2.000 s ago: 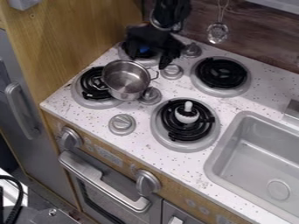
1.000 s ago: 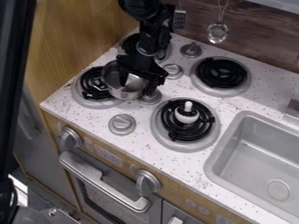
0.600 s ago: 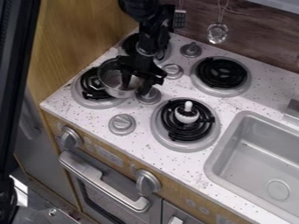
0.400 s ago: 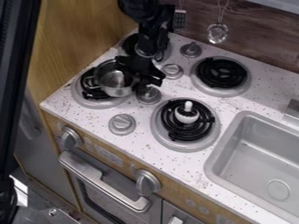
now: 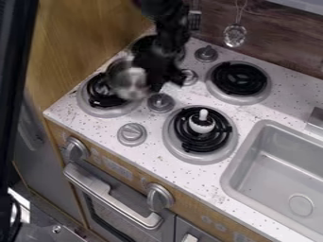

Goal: Moves the silver pot to the top right burner

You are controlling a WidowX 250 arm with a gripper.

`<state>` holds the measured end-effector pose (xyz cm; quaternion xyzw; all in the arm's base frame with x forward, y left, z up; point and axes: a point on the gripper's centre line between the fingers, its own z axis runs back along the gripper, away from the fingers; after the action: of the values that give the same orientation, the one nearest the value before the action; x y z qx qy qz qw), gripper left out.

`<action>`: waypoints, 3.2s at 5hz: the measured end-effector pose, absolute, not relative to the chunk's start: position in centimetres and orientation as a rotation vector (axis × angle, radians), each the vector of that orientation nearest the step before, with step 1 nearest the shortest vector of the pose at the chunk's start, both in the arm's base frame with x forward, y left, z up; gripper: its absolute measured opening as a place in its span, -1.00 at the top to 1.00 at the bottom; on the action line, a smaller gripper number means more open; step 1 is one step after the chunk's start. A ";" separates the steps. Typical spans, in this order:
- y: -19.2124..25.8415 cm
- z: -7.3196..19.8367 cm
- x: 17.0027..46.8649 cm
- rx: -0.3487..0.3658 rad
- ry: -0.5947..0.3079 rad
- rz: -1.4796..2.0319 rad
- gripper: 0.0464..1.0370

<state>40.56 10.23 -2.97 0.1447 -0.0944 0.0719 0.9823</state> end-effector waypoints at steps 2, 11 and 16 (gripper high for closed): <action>0.7 0.0 44.0 0.227 -0.341 -0.076 0.95; -5.6 -5.1 52.3 0.232 -0.355 -0.187 0.63; -2.0 4.2 40.9 0.271 -0.163 0.151 -0.92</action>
<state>40.92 -2.01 4.22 0.1349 -0.0810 0.0750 0.9847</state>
